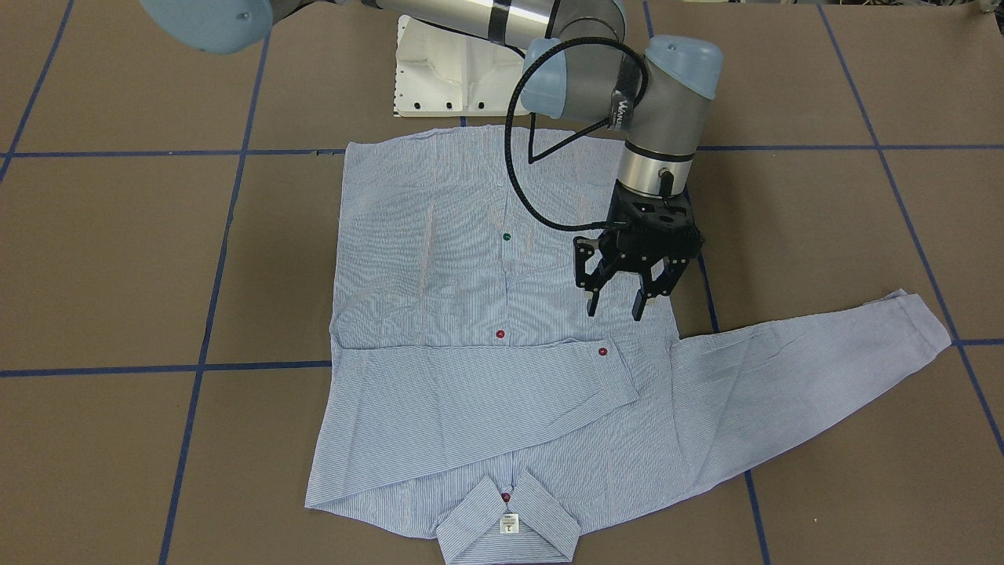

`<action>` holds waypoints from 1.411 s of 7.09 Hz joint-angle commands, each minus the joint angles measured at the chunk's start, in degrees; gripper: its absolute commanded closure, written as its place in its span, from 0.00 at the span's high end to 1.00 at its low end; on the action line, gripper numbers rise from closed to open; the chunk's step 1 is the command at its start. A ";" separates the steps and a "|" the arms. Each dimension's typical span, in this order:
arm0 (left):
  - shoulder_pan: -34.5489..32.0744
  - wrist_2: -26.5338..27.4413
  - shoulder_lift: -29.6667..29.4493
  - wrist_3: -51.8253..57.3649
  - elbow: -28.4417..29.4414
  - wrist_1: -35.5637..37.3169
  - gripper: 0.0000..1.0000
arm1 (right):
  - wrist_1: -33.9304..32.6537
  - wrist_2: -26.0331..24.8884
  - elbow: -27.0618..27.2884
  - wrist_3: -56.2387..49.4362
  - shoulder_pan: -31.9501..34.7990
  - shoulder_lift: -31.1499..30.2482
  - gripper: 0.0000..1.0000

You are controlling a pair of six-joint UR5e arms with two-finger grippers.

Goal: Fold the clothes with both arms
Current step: 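Carry the sleeve with the right gripper across the shirt front, then release the sleeve and raise the right gripper away from the shirt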

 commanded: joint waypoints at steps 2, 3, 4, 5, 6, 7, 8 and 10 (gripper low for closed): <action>0.18 -0.08 -0.17 -0.07 0.15 0.11 1.00 | -6.39 14.18 8.65 -6.72 9.27 -3.12 1.00; 0.61 0.10 -0.51 -0.07 1.29 -0.15 1.00 | -8.69 18.65 14.89 -10.32 12.16 -7.32 1.00; 1.57 0.10 -0.52 -0.24 3.47 -4.33 1.00 | -8.80 22.61 20.35 -15.23 15.94 -12.67 1.00; 3.06 0.19 -0.69 -0.42 8.63 -10.81 1.00 | -8.80 26.30 26.67 -21.72 19.71 -19.42 1.00; 4.03 0.28 -0.95 -3.38 13.38 -16.71 1.00 | -8.89 29.91 34.91 -28.57 23.93 -27.58 1.00; 7.70 0.80 -0.96 -14.03 14.47 -22.86 1.00 | -8.81 34.38 43.09 -34.82 27.89 -36.36 1.00; 12.26 5.07 -0.78 -24.92 15.61 -28.92 1.00 | -8.80 37.56 49.43 -42.28 32.02 -43.85 1.00; 19.92 14.31 0.01 -38.34 19.99 -38.70 1.00 | -6.36 44.42 57.28 -51.21 38.62 -58.36 1.00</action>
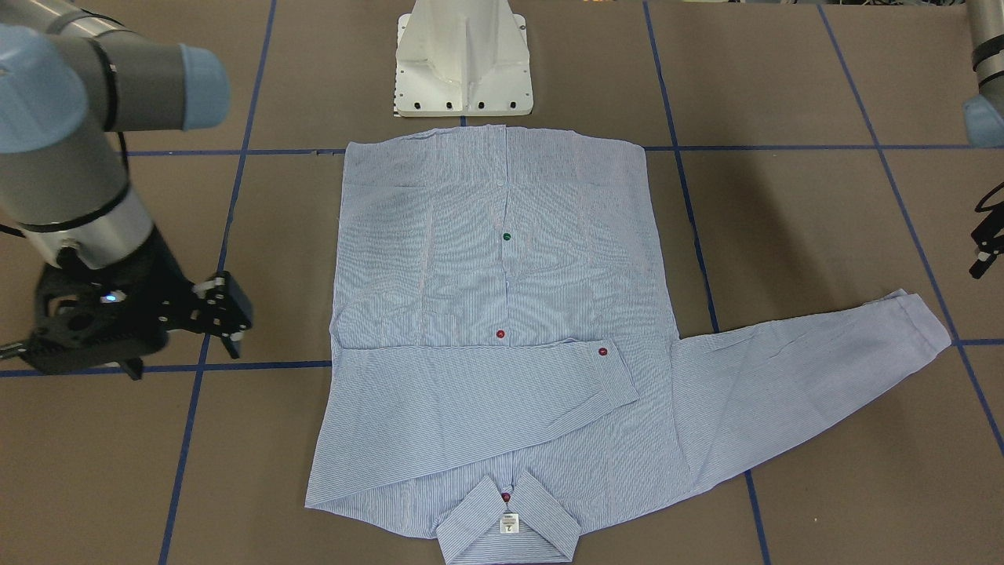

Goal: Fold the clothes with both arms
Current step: 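Release the sleeve and raise the right gripper away from the shirt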

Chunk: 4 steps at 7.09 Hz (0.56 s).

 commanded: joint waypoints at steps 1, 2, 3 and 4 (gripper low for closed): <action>5.75 4.99 1.19 -10.41 5.21 -9.03 1.00 | 3.84 7.40 8.42 -6.60 7.22 -15.31 1.00; 7.68 5.08 1.98 -16.35 5.41 -9.76 1.00 | 6.56 9.87 10.54 -7.13 9.77 -19.55 1.00; 9.00 6.91 2.34 -17.01 6.72 -10.98 1.00 | 6.59 10.07 10.91 -7.22 10.58 -20.11 1.00; 11.10 9.80 2.34 -18.06 9.08 -13.52 1.00 | 6.68 9.72 11.09 -7.14 10.59 -20.12 1.00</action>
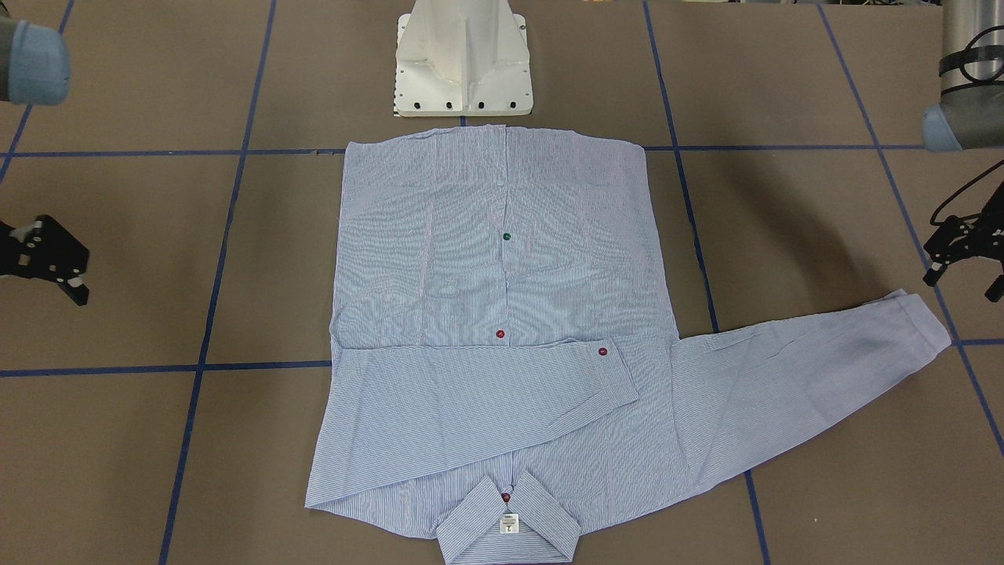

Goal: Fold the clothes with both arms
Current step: 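Release the sleeve and raise the right gripper away from the shirt, then lower the left gripper to the other sleeve cuff and grasp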

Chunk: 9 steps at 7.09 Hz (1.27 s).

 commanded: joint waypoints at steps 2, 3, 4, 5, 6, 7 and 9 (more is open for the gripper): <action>4.80 4.30 0.24 -3.27 3.16 -3.14 0.93 | 0.53 0.27 1.06 -0.14 0.77 -1.16 1.00; 5.42 4.39 0.15 -3.71 3.16 -3.14 0.83 | 0.53 0.27 1.50 -0.14 0.77 -1.16 1.00; 5.60 4.39 0.15 -3.80 3.16 -3.14 0.77 | 0.44 0.27 1.67 -0.14 0.77 -1.16 1.00; 5.95 4.30 -0.02 -3.80 3.16 -3.14 0.65 | 0.53 0.01 1.68 -0.14 0.77 -1.16 1.00; 6.04 4.30 -0.20 -3.89 3.25 -3.14 0.64 | 0.44 -0.25 1.85 -0.06 0.77 -1.16 1.00; 6.47 4.30 -0.20 -3.89 3.34 -3.14 0.64 | 0.44 -0.26 1.85 -0.05 0.77 -1.16 1.00; 7.18 4.39 -0.81 -3.89 4.04 -3.14 0.64 | 0.44 -0.34 1.85 0.03 0.68 -1.16 1.00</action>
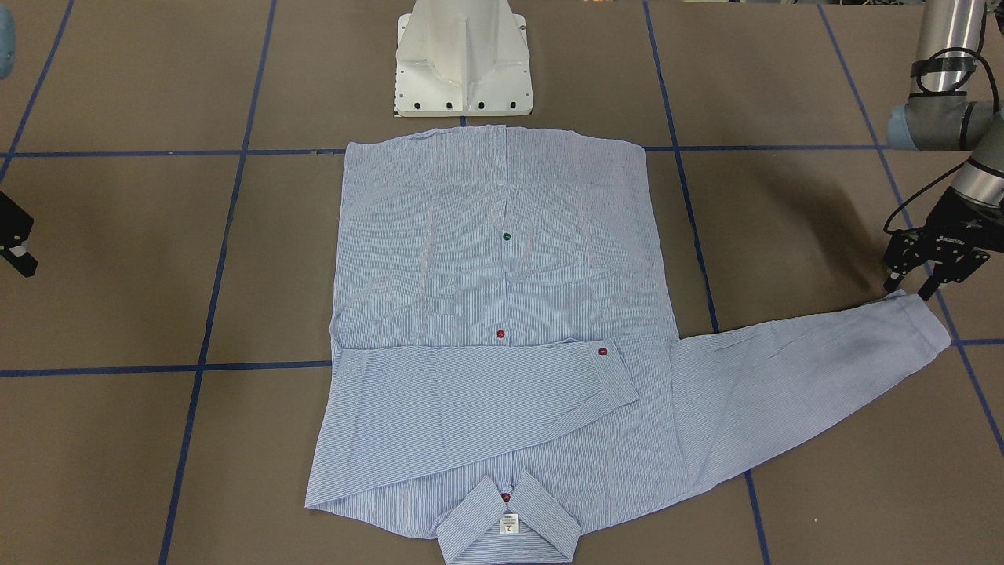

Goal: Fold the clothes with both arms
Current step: 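Lower the left gripper to the other sleeve cuff and grasp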

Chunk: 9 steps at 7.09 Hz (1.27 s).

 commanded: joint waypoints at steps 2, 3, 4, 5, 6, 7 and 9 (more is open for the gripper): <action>0.25 -0.02 -0.46 0.00 0.48 0.00 0.22 | 0.00 -0.05 0.10 0.03 -0.04 0.09 1.00; 0.25 -0.02 -0.46 0.08 0.48 0.00 0.00 | 0.00 -0.05 0.01 0.03 -0.04 0.00 1.00; 0.25 -0.19 -0.80 0.52 0.39 0.00 0.00 | 0.00 -0.05 0.10 0.03 -0.04 0.00 1.00; 0.25 -0.89 -0.81 0.52 -1.09 0.00 0.00 | 0.00 -0.05 0.10 0.03 -0.04 0.00 1.00; 0.16 -3.33 -0.81 0.61 -3.98 1.04 0.00 | 0.00 -0.05 0.10 0.12 -0.04 -0.09 1.00; -0.10 -5.36 -0.81 0.52 -6.70 2.53 0.00 | 0.08 0.04 0.19 0.30 -0.04 -0.17 1.00; -0.28 -5.29 -4.30 0.44 -16.43 16.78 0.00 | 0.08 0.04 0.19 0.39 -0.04 -0.44 1.00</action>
